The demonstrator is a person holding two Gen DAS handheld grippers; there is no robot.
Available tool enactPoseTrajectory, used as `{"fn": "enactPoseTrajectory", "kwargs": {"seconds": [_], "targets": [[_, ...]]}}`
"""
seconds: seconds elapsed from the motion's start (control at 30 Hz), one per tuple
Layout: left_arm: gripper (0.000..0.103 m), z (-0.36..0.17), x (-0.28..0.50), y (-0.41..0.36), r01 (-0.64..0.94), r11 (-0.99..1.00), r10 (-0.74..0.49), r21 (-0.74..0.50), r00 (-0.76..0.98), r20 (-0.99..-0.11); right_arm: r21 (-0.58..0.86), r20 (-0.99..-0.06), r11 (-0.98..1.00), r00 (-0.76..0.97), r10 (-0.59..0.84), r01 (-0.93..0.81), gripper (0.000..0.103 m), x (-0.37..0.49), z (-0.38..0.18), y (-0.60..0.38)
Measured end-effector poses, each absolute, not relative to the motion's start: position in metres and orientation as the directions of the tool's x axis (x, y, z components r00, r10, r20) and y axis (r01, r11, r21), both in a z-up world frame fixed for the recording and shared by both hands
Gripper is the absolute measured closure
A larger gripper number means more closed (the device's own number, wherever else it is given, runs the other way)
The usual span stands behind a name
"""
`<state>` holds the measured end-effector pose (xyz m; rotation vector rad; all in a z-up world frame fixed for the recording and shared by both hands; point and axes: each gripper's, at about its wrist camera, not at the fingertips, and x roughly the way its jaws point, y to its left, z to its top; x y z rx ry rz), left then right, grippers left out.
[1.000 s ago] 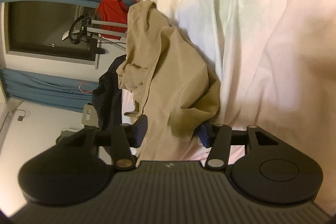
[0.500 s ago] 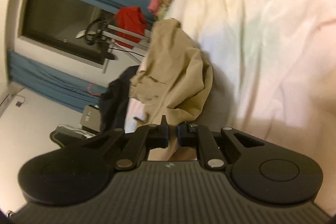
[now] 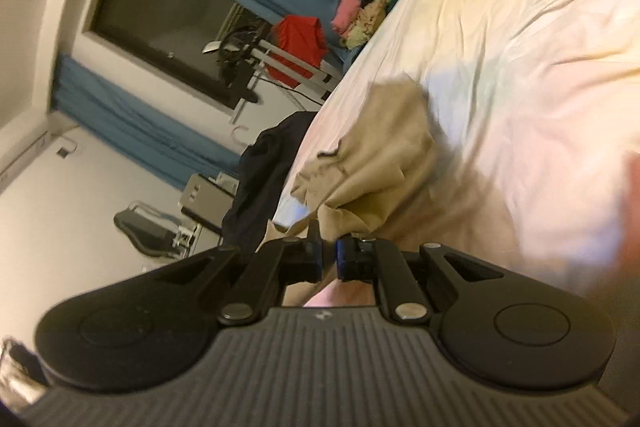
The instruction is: Fold clothes
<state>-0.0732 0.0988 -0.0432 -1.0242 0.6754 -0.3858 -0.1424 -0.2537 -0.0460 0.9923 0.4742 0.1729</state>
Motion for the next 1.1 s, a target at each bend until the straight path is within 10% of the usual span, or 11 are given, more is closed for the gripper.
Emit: {"fn": "enactPoseTrajectory", "kwargs": {"seconds": [0.33,1.1], "targets": [[0.095,-0.020,-0.138,0.109,-0.028,0.457,-0.587,-0.889,0.742,-0.325,0.816,-0.274,0.575,0.917,0.291,0.061,0.093,-0.194,-0.029,-0.240],[0.092,-0.056,0.116,0.045,-0.060,0.831,-0.365,-0.553,0.692,-0.623,0.724,-0.480,0.655,0.840,0.252,0.216,0.093,0.064,-0.083,-0.243]]}}
